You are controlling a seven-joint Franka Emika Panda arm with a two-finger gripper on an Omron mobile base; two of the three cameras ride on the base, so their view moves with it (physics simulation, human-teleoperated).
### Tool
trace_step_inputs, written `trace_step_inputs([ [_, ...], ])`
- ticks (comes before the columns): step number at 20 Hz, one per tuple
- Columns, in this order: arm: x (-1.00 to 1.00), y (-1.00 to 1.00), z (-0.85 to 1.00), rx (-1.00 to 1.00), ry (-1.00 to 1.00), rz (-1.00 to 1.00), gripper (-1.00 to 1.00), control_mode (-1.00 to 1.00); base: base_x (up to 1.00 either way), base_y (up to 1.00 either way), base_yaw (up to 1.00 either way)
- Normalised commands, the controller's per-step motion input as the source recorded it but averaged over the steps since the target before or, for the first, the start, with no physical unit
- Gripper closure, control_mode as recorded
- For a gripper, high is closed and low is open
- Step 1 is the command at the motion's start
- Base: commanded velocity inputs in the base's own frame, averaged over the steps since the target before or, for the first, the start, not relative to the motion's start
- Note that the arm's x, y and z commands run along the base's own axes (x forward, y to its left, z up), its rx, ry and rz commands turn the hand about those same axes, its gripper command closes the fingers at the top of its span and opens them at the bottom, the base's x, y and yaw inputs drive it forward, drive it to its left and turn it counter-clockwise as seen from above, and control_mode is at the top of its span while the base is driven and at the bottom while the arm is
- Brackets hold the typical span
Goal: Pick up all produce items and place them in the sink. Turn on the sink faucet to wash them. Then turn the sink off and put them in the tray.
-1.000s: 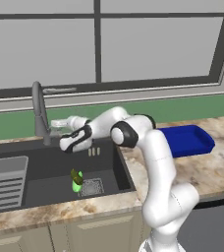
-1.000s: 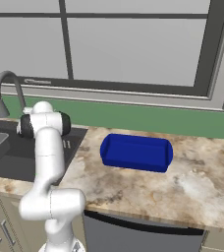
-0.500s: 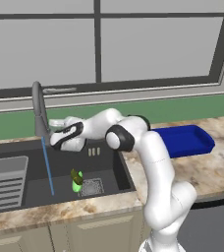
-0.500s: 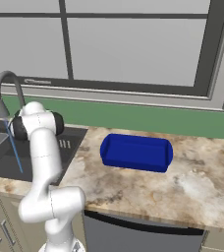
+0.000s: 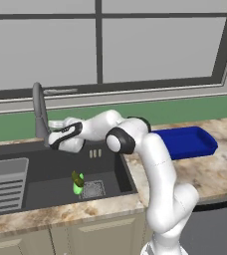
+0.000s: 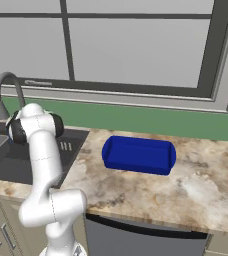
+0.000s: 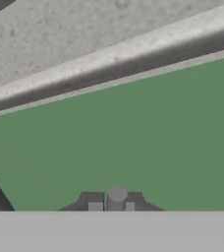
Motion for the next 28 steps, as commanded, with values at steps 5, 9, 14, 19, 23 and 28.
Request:
trace_step_inputs([
  [5, 0.01, 0.4, 0.07, -0.04, 0.0, 0.17, 1.0, -1.0, 0.0, 0.0, 0.0],
  [9, 0.0, 0.34, 0.01, -0.04, 0.0, 0.11, 1.0, -1.0, 0.0, 0.0, 0.0],
  [14, -0.07, 0.04, 0.0, -0.01, -0.02, 0.0, 1.0, -1.0, 0.0, 0.0, 0.0],
  [19, -0.06, -0.03, -0.03, -0.01, -0.02, 0.0, -1.0, -1.0, 0.0, 0.0, 0.0],
  [23, 0.0, -0.08, 0.0, 0.0, -0.01, 0.0, -1.0, -1.0, 0.0, 0.0, 0.0],
  [28, 0.0, -0.04, 0.24, 0.0, 0.0, 0.0, -1.0, -1.0, 0.0, 0.0, 0.0],
])
